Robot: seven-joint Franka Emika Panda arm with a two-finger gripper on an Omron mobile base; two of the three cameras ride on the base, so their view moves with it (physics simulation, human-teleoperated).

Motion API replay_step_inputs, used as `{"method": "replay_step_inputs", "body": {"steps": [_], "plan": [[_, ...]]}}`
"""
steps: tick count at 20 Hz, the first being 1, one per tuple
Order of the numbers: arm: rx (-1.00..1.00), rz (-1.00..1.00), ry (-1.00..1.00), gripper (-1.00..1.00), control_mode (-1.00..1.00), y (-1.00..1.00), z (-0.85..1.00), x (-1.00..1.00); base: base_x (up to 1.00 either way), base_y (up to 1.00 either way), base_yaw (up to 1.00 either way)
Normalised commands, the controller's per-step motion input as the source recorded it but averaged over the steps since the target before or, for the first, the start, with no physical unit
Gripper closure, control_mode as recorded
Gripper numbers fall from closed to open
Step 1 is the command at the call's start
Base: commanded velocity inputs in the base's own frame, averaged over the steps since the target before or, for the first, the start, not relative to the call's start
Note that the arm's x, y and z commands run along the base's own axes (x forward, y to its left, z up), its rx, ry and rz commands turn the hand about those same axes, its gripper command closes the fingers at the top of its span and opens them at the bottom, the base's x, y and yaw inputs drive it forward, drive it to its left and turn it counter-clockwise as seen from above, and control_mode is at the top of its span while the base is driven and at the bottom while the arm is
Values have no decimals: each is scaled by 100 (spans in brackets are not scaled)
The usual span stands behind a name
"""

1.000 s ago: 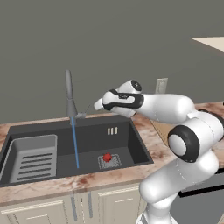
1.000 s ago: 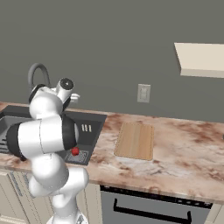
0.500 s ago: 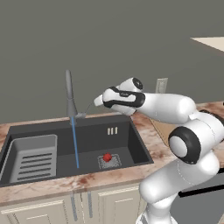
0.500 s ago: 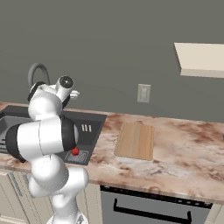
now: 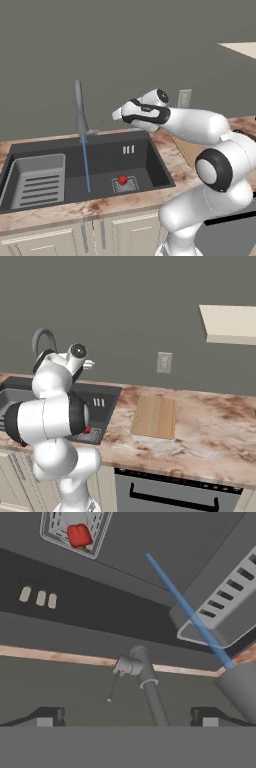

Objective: Turn on the sink faucet. Then move the bell pepper from the counter to the sink. Turn off the sink. Move the vegetable from the sink to the pot next to the stove. Finally move the pot to the front left burner.

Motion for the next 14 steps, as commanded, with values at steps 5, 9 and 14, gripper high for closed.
{"method": "replay_step_inputs", "body": {"steps": [5,9,14], "plan": [[14,-33,7,-100,-100,-28,3,-45,0,0,0],[17,-43,14,-100,-100,-17,16,-44,0,0,0],[18,-44,23,-100,-100,-9,25,-21,0,0,0]]}}
